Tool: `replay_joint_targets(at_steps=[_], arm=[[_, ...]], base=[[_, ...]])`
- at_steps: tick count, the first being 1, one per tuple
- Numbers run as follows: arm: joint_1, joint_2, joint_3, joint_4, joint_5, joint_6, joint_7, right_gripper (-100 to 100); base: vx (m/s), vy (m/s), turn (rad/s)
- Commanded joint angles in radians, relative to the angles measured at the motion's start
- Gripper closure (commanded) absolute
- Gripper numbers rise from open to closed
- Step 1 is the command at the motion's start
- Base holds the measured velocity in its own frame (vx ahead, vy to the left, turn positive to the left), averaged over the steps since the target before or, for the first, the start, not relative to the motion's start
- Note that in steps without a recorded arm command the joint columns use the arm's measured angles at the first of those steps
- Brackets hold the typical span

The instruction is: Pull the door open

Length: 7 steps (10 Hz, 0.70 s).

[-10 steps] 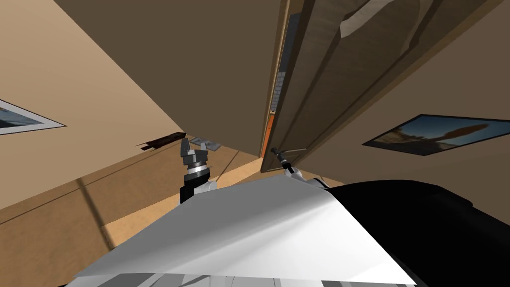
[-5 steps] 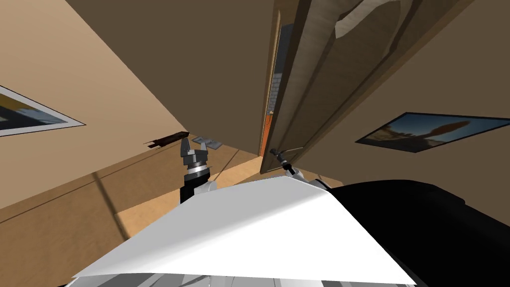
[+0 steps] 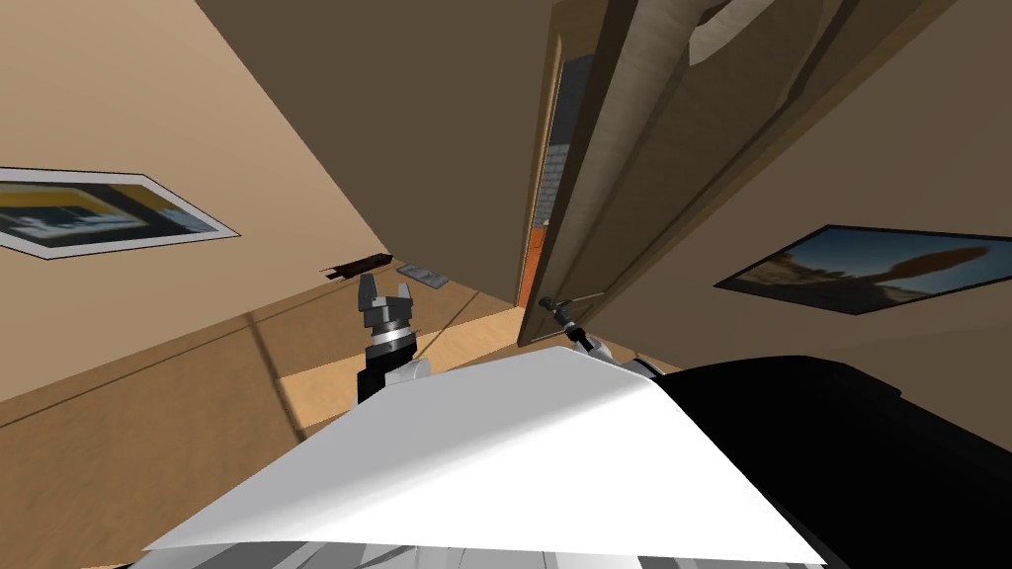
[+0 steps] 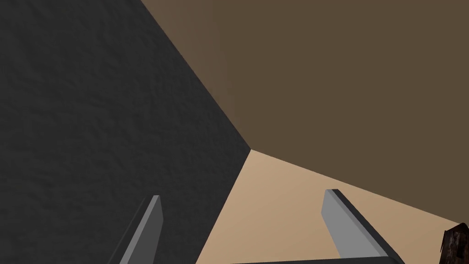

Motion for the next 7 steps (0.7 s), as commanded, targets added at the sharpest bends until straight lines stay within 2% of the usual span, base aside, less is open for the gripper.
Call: replay_joint_targets(at_steps=[1,4,5,6,7], arm=[[0.010,-0.011,0.005,0.007,0.003,-0.028,-0.011,100],[0.036,-0.038,0.014,0.017,0.007,-0.080,-0.035,100],[0.024,-0.029,0.014,0.021,0.007,-0.064,-0.031,100],[0.038,-0.037,0.016,0.032,0.009,-0.092,-0.039,100],[0.041,-0.040,0.017,0.035,0.010,-0.100,-0.041,100]], base=[[-0.147,-0.072,0.111],[-0.174,-0.086,0.148],[-0.072,-0.034,0.033],[-0.122,-0.059,0.148],[-0.184,-0.100,0.192]])
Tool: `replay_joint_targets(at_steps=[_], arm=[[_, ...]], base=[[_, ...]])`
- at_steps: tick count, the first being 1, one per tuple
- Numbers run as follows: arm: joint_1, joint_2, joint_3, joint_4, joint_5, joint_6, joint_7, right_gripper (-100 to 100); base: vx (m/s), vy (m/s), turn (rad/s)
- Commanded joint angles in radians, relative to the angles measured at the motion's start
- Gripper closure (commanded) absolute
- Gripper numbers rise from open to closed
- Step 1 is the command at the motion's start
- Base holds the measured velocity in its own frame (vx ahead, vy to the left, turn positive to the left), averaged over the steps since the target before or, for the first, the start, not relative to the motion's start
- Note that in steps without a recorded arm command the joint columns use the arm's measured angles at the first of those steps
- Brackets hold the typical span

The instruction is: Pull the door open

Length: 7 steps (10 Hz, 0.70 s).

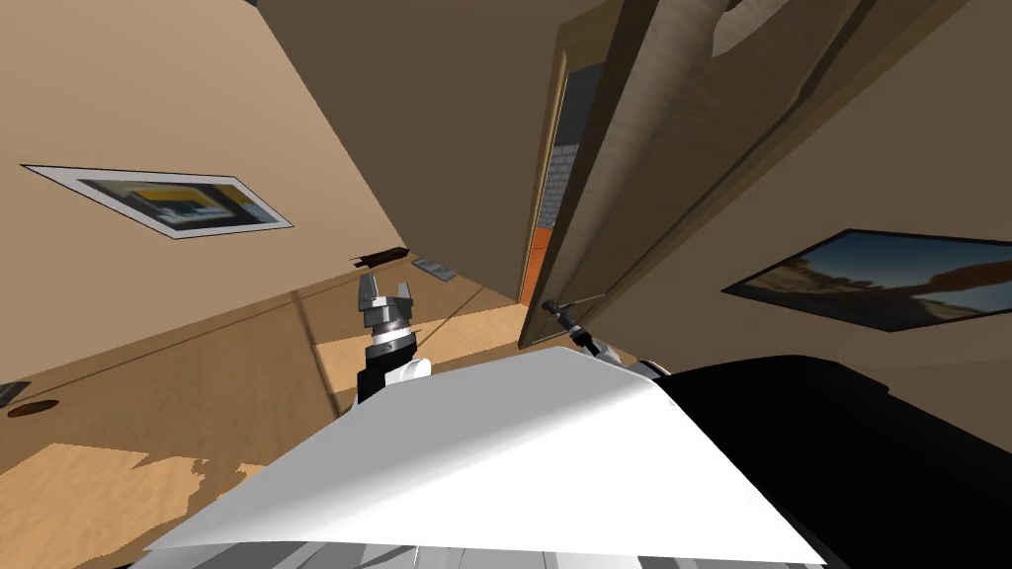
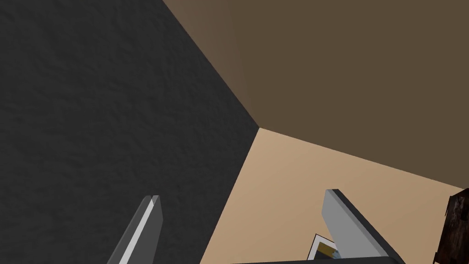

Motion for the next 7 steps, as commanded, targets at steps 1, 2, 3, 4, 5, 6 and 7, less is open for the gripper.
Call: replay_joint_targets(at_steps=[1,2,3,4,5,6,7], arm=[[0.019,-0.009,0.000,-0.002,0.001,-0.024,-0.005,100],[0.027,-0.016,0.000,0.005,0.002,-0.044,-0.010,100],[0.035,-0.022,0.000,0.013,0.003,-0.065,-0.014,100],[0.039,-0.025,0.000,0.017,0.004,-0.074,-0.017,100],[0.047,-0.031,0.001,0.024,0.005,-0.093,-0.021,100],[0.053,-0.037,0.001,0.031,0.006,-0.110,-0.025,100],[0.058,-0.041,0.001,0.036,0.006,-0.123,-0.028,100]], base=[[-0.197,-0.089,0.170],[-0.185,-0.094,0.173],[-0.205,-0.098,0.189],[-0.181,-0.079,0.119],[-0.149,-0.099,0.149],[-0.183,-0.087,0.163],[-0.191,-0.054,0.118]])
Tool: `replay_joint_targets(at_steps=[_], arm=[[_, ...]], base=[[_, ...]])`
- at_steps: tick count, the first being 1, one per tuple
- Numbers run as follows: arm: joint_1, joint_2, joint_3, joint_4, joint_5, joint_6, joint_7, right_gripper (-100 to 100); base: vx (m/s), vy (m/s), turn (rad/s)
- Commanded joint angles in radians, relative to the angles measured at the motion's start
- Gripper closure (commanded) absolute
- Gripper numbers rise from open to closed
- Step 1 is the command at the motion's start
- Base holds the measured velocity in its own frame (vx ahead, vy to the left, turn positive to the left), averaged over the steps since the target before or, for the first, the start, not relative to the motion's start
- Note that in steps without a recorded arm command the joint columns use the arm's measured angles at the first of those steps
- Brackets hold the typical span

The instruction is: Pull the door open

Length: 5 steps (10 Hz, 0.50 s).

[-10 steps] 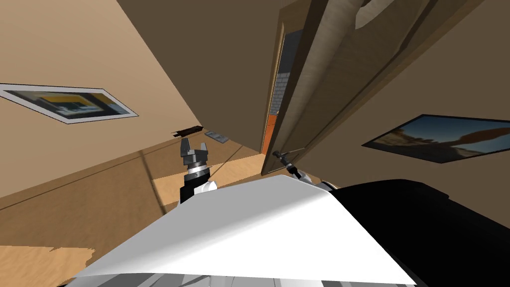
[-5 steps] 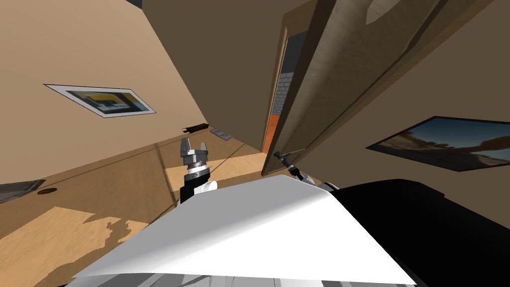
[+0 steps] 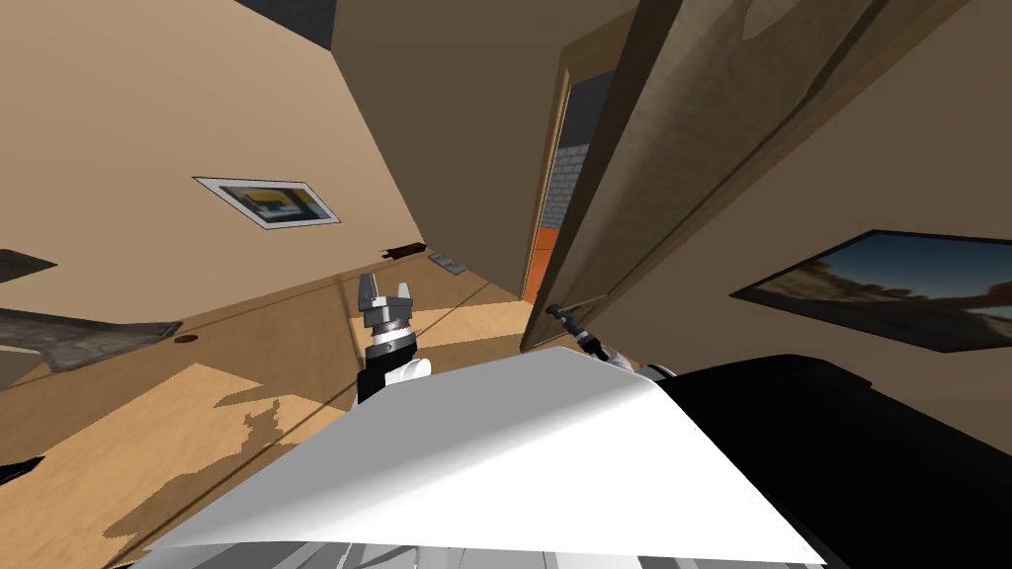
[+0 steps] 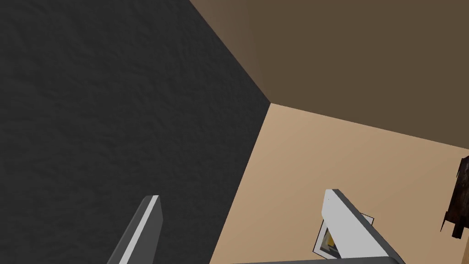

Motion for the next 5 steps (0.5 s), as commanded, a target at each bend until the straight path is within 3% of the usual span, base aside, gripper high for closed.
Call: replay_joint_targets(at_steps=[1,5], arm=[[0.000,0.000,0.000,0.000,0.000,0.000,0.000,100],[0.011,-0.010,0.003,0.026,0.001,-0.044,-0.006,100]], base=[[-0.079,-0.023,0.019],[-0.154,-0.088,0.157]])
